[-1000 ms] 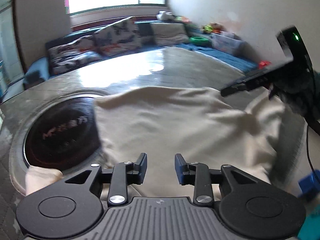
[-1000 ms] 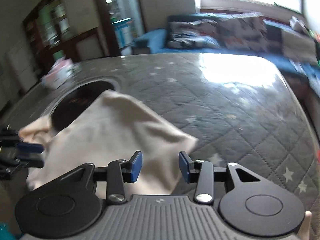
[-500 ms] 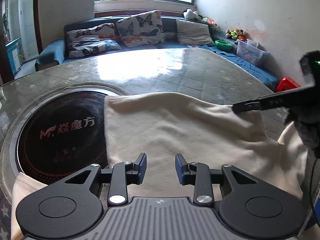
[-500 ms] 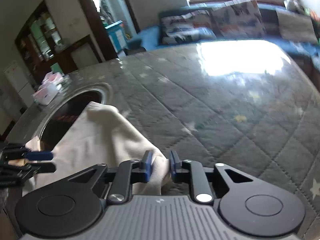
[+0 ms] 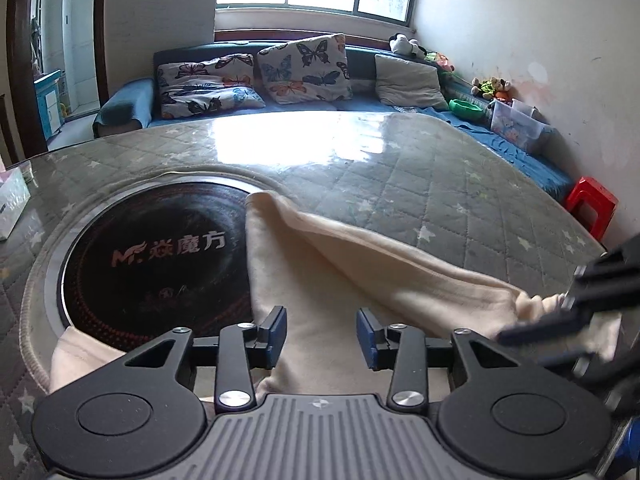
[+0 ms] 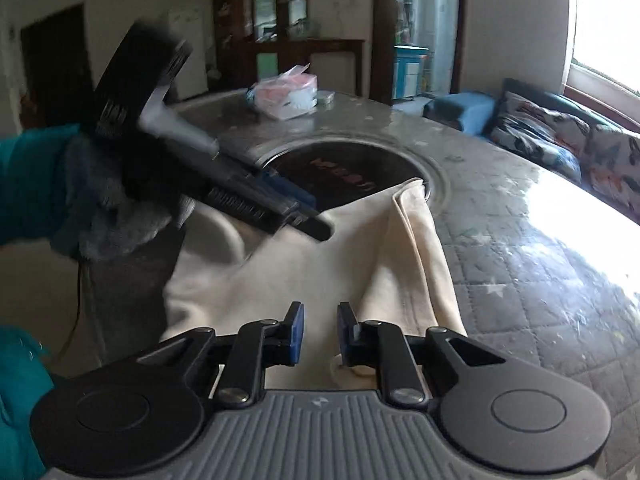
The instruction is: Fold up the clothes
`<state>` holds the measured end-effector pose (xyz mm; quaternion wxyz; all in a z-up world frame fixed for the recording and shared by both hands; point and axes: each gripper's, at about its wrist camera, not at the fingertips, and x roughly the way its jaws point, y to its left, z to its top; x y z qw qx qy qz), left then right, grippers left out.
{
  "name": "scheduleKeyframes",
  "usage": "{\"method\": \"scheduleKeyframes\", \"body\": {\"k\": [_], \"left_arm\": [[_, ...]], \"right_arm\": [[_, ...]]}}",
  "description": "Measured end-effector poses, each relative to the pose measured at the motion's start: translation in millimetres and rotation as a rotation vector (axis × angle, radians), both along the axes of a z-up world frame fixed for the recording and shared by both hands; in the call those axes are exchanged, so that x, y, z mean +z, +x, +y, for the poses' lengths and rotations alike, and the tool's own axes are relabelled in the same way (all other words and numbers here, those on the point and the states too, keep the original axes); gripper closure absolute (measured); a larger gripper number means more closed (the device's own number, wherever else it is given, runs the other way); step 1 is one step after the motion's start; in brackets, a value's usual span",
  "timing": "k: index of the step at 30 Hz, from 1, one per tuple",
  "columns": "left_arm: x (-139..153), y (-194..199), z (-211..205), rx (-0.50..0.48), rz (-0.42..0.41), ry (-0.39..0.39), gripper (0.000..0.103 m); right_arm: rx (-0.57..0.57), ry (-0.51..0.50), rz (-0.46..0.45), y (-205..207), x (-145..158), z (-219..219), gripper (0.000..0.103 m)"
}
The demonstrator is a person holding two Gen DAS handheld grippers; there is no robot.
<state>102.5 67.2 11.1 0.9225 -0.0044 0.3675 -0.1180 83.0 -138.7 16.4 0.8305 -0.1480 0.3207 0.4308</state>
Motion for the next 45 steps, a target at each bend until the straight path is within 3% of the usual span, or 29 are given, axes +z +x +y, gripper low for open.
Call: {"method": "scheduleKeyframes", "body": {"k": [2, 5, 10, 16, 18, 19, 20, 23, 26, 32, 36, 45], "left_arm": [[-2, 0, 2, 0.012, 0.006, -0.002, 0.06], [-5, 2, 6, 0.025, 0.015, -0.008, 0.06], [-10, 1, 3, 0.013, 0.016, -0.001, 0.057], [-12, 1, 5, 0.005, 0.017, 0.005, 0.056], [-14, 2, 6, 0.007, 0.021, 0.004, 0.056], [-15, 2, 6, 0.007, 0.024, 0.005, 0.056], [-16, 3, 6, 0.006, 0.026, 0.006, 0.055], [-18, 4, 7, 0.005, 0.028, 0.009, 0.054], [-18, 4, 9, 0.001, 0.028, 0.007, 0.053], [-23, 7, 10, 0.004, 0.031, 0.015, 0.052], [-23, 8, 10, 0.006, 0.032, 0.015, 0.051], [-22, 5, 10, 0.014, 0.023, 0.042, 0.051]], "right_arm": [[-0.061, 0.027, 0.015, 8, 7, -10, 0.073], [-0.172, 0.028, 0.046, 28, 8, -24, 0.068], [-0.221, 0.021, 0.172, 49, -12, -30, 0.068], [-0.233, -0.043, 0.169, 58, -23, -24, 0.069], [-0.216, -0.046, 0.187, 61, -24, -23, 0.074], [-0.206, -0.049, 0.191, 61, -24, -22, 0.086], [-0.196, -0.055, 0.189, 60, -22, -22, 0.089], [-0.172, -0.084, 0.139, 55, -9, -20, 0.095], [-0.182, -0.129, 0.031, 60, 8, -21, 0.095], [-0.352, -0.254, -0.196, 104, 24, -34, 0.095], [-0.497, -0.244, -0.158, 139, 19, -50, 0.088], [-0.447, -0.18, 0.04, 143, -28, -40, 0.087]]}}
